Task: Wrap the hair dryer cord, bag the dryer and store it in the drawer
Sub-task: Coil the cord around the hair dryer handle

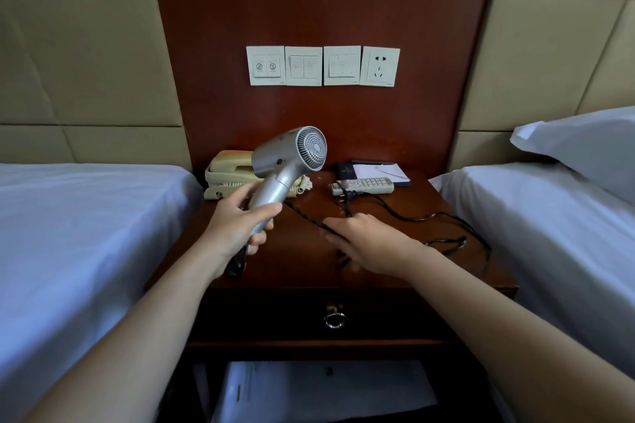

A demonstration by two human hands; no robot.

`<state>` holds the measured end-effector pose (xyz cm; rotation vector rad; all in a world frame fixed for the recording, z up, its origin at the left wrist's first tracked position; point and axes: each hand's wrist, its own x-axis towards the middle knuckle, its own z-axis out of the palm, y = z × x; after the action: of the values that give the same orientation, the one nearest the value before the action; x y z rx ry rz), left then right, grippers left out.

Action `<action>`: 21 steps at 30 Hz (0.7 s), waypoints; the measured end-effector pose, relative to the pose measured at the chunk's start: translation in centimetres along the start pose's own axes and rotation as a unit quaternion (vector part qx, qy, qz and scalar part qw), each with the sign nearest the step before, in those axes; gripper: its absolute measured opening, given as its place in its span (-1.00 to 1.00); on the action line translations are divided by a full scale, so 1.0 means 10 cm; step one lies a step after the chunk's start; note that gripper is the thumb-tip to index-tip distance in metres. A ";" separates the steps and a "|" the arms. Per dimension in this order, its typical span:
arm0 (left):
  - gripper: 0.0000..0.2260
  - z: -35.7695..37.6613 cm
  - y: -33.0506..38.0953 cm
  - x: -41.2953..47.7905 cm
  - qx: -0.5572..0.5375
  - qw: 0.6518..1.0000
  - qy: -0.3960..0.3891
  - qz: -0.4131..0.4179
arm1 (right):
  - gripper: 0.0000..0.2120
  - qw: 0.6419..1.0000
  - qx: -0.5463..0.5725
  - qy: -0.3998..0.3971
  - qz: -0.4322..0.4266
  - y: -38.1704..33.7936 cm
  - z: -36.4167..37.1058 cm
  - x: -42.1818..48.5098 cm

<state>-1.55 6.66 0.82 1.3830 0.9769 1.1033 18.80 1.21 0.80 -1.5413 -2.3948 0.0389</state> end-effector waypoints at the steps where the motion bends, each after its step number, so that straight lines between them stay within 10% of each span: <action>1: -0.74 0.02 -0.01 0.01 0.014 1.000 0.012 0.007 | -0.84 1.000 0.009 -0.003 0.000 -0.04 -0.02 -0.02; 8: -0.78 0.07 -0.07 0.14 0.151 0.977 0.147 0.033 | -0.79 0.992 -0.121 0.023 0.006 -0.28 -0.14 0.02; 21: -0.52 0.25 -0.05 0.02 0.333 0.937 0.088 0.059 | -0.74 0.946 -0.214 0.234 -0.062 -0.28 -0.25 0.05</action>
<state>0.95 6.34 0.37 1.9238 1.5036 1.0366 16.73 0.15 3.81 -1.3532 -2.1834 -0.8295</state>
